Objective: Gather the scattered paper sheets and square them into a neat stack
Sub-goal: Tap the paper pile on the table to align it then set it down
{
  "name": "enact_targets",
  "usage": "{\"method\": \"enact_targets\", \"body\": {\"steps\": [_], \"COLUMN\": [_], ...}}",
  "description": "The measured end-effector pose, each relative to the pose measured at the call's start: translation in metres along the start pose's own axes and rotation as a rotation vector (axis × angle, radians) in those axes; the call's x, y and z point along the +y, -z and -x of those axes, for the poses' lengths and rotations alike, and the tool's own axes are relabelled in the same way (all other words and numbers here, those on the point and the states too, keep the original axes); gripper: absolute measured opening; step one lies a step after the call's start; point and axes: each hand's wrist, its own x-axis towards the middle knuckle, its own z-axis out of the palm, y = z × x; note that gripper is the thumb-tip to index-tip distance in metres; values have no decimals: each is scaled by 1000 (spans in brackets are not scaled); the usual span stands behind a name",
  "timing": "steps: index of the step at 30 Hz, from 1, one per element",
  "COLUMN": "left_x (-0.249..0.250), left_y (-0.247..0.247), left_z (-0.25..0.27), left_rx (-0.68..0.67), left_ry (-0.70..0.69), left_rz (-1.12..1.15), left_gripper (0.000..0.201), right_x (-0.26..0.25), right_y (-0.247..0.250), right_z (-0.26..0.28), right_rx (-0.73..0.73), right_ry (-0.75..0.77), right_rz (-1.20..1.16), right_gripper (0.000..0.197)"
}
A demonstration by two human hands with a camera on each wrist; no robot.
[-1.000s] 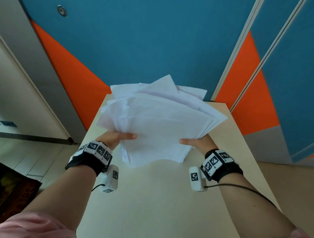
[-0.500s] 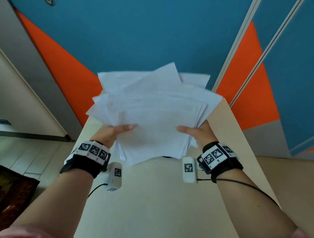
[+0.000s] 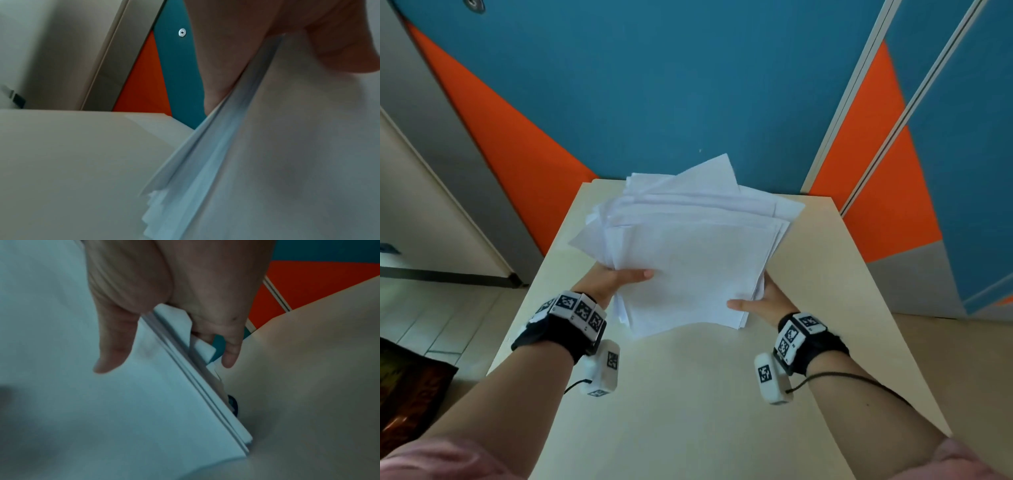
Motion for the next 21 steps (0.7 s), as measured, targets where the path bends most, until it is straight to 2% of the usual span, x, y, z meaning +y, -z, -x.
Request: {"method": "enact_targets", "body": {"steps": [5,7,10,12,16,19,21], "left_x": [-16,-17,-16,-15,-15,-18,-19], "left_y": [-1,2,3,2,3,4,4], "left_z": [2,3,3,3,3,1,-1], "left_rx": [8,-9,-32,-40,-15,-11,-19], "left_ry": [13,8,2,4,2,13,20], "left_rz": [46,57,59,65,96,116,120], "left_gripper": [96,92,86,84,86,86,87], "right_x": [7,0,-15,-17,0,6,-1], "right_y": [-8,1,13,13,10,10,9], "right_z": [-3,-3,-4,-2,5,12,10], "right_rx": [-20,8,103,134,185,73,29], "right_ry": [-28,23,156,196,159,167,145], "right_rz": [34,0,-193,-232,-163,-61,-127], "right_gripper": [75,78,71,68,43,64,75]}}
